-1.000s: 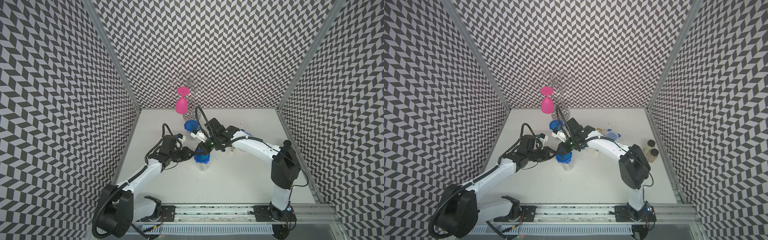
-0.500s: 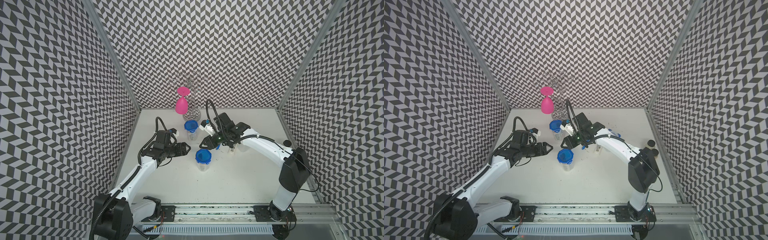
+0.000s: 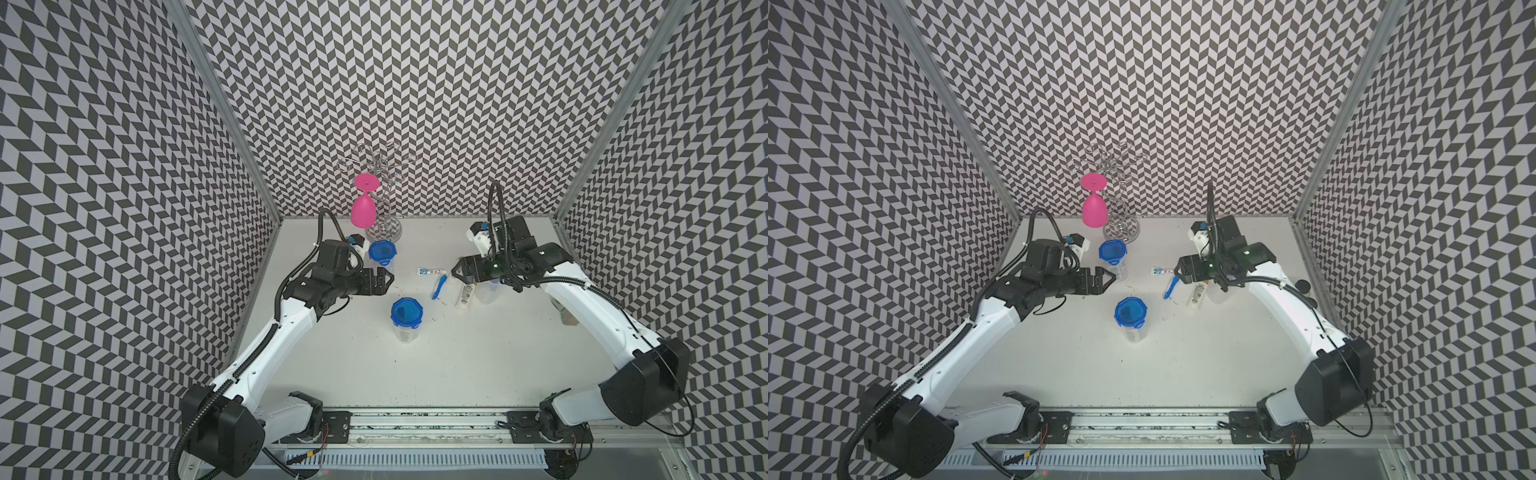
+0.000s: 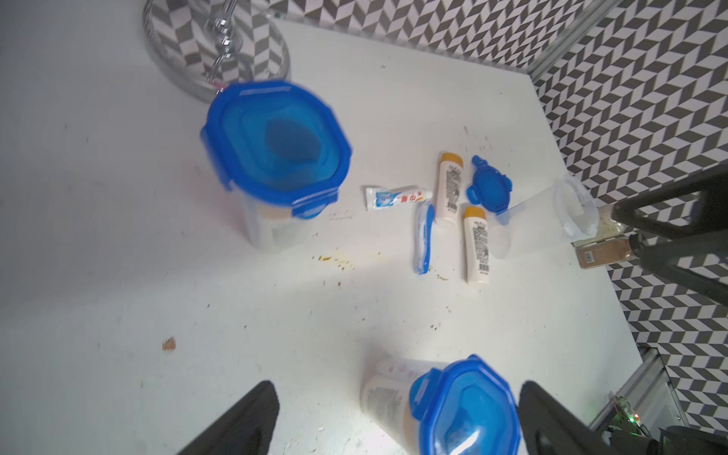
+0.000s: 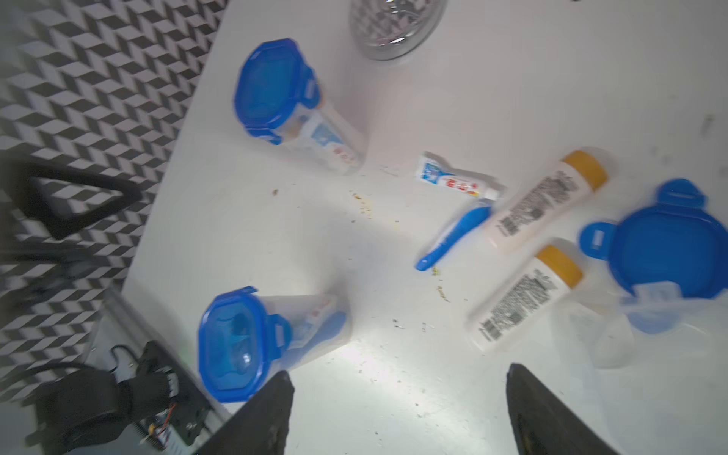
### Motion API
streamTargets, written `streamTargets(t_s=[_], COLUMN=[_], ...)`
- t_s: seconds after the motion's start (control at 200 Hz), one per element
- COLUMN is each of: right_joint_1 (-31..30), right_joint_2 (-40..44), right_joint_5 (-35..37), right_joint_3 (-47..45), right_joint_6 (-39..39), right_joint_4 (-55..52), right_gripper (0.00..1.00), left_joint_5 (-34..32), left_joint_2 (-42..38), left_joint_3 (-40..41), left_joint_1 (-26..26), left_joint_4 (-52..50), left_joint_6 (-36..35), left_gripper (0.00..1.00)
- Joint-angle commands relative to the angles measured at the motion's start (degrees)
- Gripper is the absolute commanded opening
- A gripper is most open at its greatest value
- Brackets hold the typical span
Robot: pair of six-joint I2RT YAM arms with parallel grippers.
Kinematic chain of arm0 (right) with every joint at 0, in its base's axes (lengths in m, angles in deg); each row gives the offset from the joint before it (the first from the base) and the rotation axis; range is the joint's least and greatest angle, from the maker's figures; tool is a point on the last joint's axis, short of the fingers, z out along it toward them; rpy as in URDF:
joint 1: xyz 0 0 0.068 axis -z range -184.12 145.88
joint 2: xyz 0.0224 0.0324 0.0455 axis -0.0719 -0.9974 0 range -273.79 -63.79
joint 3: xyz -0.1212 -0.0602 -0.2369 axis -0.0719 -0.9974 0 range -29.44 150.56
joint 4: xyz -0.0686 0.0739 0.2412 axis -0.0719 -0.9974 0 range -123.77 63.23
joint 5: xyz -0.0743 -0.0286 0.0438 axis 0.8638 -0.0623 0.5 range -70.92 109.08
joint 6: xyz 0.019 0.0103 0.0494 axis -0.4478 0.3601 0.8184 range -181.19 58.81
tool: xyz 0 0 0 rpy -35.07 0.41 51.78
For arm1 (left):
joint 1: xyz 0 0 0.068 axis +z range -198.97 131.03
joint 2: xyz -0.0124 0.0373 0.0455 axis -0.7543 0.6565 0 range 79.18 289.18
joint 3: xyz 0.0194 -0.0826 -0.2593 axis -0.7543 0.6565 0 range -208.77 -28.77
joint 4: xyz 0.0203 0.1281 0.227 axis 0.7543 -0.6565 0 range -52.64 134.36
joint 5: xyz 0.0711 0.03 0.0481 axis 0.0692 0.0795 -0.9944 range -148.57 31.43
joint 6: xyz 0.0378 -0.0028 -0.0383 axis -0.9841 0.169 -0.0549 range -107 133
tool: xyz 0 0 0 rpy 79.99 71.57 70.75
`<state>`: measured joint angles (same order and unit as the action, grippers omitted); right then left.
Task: Pack away toiletry kits
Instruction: Pick up the container from the center of the board.
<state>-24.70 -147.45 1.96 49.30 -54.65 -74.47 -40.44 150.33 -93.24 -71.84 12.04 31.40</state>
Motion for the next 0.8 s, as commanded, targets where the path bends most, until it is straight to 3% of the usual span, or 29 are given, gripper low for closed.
streamTargets(t_s=[0.0,0.305,0.456,0.796], right_joint_1=[4.62,14.92,17.50,17.95], right_joint_2=[0.94,7.16,6.80,-3.05], right_joint_5=[5.37,5.41,1.74,0.60], right_joint_3=[-1.88,-8.27,-11.51,-11.05], right_joint_6=[-2.41,0.31,1.42,-1.58], right_joint_4=[-3.23,3.31,7.76,11.40], right_gripper=[0.84,0.83,0.81,0.54], left_joint_5=[-2.51,-4.52,-5.51,-7.92], left_joint_2=[4.38,21.41,30.40,38.06], left_joint_3=[-6.02,-21.19,-27.89,-29.86], left_joint_1=[-4.73,-18.82,-22.18,-24.43], left_joint_4=[-0.22,-0.23,-2.83,-1.96], left_joint_6=[-1.23,-1.22,-1.06,-1.96], left_gripper=[0.97,0.95,0.91,0.89])
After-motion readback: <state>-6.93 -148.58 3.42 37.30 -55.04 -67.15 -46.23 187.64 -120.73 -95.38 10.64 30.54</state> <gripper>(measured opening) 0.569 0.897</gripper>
